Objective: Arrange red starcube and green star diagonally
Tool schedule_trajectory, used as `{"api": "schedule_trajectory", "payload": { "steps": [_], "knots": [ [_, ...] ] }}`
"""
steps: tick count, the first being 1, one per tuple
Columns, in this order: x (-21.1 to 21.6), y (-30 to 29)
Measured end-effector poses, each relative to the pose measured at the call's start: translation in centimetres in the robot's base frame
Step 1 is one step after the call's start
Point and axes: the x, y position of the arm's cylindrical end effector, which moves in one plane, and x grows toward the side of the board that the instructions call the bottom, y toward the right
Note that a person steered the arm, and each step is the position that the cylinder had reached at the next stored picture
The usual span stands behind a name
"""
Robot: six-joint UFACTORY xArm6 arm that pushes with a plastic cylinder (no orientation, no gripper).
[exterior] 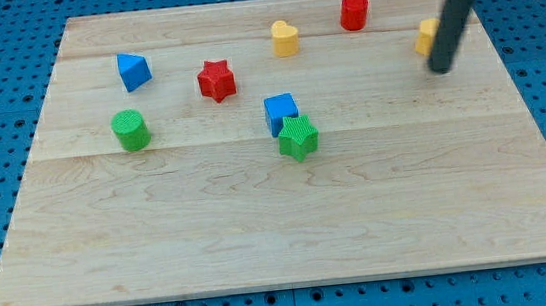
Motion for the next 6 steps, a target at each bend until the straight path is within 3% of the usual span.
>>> {"api": "schedule_trajectory", "payload": {
  "steps": [1, 3, 4, 5, 6],
  "knots": [
    [-1.4, -10.8],
    [-8.5, -22.2],
    [-3.3, -25.5],
    [-0.4, -24.6],
    [-0.7, -20.4]
  ]
}}
